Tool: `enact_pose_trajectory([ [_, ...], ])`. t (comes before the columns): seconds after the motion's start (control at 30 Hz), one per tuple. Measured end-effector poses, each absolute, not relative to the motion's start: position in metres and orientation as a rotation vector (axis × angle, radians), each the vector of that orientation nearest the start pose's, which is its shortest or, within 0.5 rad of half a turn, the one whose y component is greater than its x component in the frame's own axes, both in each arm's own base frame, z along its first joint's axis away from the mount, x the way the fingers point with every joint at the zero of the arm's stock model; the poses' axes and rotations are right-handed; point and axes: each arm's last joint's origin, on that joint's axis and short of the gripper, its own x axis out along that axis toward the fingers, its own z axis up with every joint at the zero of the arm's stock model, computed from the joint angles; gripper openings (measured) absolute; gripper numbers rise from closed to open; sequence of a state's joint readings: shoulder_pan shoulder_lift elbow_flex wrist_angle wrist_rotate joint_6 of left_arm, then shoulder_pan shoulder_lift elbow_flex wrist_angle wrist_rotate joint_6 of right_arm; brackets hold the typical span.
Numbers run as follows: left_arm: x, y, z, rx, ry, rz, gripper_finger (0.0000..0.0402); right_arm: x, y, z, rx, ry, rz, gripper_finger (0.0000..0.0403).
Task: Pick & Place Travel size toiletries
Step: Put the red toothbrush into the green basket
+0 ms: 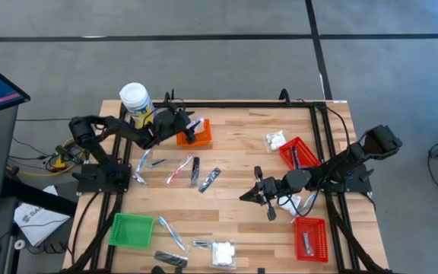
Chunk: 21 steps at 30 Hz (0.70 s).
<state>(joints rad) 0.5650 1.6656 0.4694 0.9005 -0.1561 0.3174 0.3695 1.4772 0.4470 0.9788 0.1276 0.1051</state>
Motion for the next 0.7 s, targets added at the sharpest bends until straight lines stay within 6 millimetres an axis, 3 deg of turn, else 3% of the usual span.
enact_pose_trajectory([
  [0.3,0.234,0.126,0.163,0.274,0.295,0.595,0.0222,0.252,0.094,0.181,0.089,0.072,0.238,0.0008],
  [0.7,0.201,0.063,0.222,0.209,0.154,0.424,0.02,0.254,0.089,0.182,0.091,0.066,0.219,0.0008],
])
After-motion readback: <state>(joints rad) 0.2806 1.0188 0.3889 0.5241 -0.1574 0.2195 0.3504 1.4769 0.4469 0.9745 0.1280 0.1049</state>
